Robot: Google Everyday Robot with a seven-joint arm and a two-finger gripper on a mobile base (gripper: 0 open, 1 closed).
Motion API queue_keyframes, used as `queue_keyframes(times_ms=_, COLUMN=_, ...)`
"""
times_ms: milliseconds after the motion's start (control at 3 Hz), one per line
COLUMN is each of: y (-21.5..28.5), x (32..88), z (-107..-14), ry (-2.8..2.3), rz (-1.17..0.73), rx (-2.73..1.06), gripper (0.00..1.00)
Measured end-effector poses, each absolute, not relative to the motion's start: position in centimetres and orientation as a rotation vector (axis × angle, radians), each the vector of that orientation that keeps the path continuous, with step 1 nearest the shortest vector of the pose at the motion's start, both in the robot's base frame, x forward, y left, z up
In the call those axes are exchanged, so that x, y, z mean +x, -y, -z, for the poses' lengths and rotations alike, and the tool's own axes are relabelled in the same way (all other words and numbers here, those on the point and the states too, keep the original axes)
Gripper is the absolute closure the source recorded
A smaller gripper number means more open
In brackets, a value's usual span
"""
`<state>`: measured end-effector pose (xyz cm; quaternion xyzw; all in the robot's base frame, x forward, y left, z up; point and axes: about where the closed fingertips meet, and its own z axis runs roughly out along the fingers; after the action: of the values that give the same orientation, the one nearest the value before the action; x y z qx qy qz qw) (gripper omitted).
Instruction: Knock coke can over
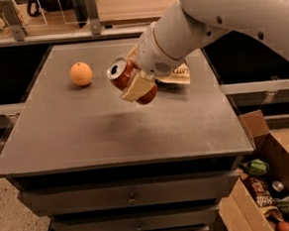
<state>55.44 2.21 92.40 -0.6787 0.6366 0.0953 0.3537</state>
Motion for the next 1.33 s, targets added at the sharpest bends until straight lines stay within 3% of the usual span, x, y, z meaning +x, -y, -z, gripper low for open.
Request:
queue_keyframes(times_ms=1000, y=2.2, x=55.1, z=-88.0, ry=-1.82, rz=0.195, rx=-1.881, gripper=1.0)
queue_keyframes(times_ms=1333, y=3.8, x=54.3, z=-87.4, ry=-1.842, rz=0.268, rx=-1.904, gripper=0.82)
